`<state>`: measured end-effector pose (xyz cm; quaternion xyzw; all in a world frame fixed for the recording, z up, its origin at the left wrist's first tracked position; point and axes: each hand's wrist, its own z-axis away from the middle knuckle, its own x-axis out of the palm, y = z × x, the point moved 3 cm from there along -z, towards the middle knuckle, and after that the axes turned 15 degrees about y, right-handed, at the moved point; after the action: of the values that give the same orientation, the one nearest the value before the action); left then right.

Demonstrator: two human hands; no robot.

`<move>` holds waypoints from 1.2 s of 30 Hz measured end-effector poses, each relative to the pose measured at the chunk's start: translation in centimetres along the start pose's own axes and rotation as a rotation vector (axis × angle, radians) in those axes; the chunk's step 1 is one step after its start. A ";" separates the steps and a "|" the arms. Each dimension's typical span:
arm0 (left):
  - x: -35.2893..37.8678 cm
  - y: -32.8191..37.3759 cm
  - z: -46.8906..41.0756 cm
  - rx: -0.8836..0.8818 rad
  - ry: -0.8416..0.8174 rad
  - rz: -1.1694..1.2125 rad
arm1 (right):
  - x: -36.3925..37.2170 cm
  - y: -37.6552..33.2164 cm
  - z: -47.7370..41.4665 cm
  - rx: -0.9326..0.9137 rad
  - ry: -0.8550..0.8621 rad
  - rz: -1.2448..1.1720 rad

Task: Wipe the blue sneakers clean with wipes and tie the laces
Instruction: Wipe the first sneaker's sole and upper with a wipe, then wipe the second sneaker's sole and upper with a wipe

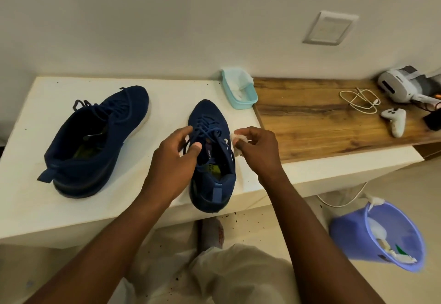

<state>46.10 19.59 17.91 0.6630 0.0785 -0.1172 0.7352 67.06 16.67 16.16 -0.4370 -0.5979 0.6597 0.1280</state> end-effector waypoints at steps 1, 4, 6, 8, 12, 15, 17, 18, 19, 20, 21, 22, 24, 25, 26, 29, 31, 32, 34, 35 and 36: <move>0.0 0.9 0.2 0.076 0.023 -0.073 | -0.4 0.0 -0.3 0.011 0.043 -0.026; 1.7 4.3 0.6 0.312 0.006 -0.202 | -1.4 -0.1 -1.4 0.067 0.136 -0.127; 4.3 6.2 0.7 0.441 -0.076 -0.300 | -2.1 -0.4 -2.3 0.069 0.193 -0.162; 7.1 7.6 0.3 0.572 -0.129 -0.451 | -3.0 -0.5 -3.4 0.035 0.258 -0.169; 12.1 8.4 -1.0 0.795 -0.169 -0.758 | -5.0 -0.1 -6.5 -0.100 0.354 -0.023; 14.7 8.2 -2.1 0.844 -0.199 -0.874 | -6.3 0.5 -9.2 -0.144 0.352 0.072; 16.2 8.0 -2.7 0.851 -0.241 -0.935 | -6.9 1.2 -10.8 -0.169 0.316 0.188; 16.9 7.8 -3.0 0.850 -0.264 -0.955 | -7.2 1.7 -11.4 -0.181 0.299 0.250; 17.4 7.6 -3.3 0.850 -0.282 -0.971 | -7.3 2.2 -11.8 -0.189 0.282 0.300; 18.0 7.4 -3.6 0.855 -0.296 -0.988 | -7.4 2.8 -12.1 -0.189 0.266 0.337; 18.5 7.2 -3.9 0.859 -0.305 -1.005 | -7.5 3.3 -12.4 -0.181 0.248 0.366; 18.8 7.0 -4.1 0.858 -0.311 -1.020 | -7.5 3.9 -12.5 -0.166 0.230 0.392; 19.0 7.0 -4.3 0.843 -0.321 -1.029 | -7.4 4.7 -12.5 -0.145 0.208 0.436; 19.0 7.0 -4.3 0.835 -0.328 -1.021 | -7.3 4.9 -12.5 -0.144 0.201 0.446; 18.9 7.2 -4.2 0.826 -0.335 -1.007 | -7.3 5.0 -12.4 -0.143 0.202 0.446; 18.0 7.9 -4.1 0.798 -0.333 -0.949 | -7.2 4.1 -12.0 -0.153 0.259 0.394; 16.9 8.3 -4.5 0.784 -0.310 -0.916 | -6.6 2.8 -11.8 -0.225 0.308 0.349; 16.3 8.5 -4.9 0.779 -0.291 -0.905 | -6.2 2.0 -11.8 -0.268 0.317 0.327; 15.1 8.8 -6.1 0.778 -0.251 -0.897 | -5.2 0.3 -12.1 -0.328 0.304 0.273; 14.3 8.9 -6.8 0.775 -0.228 -0.895 | -4.5 -0.5 -12.4 -0.355 0.291 0.249; 13.6 9.0 -7.6 0.768 -0.208 -0.894 | -3.9 -1.1 -12.8 -0.377 0.277 0.234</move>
<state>61.91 27.03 22.04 0.7690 0.2294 -0.4995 0.3264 78.25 22.90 20.05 -0.6052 -0.6326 0.4808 0.0477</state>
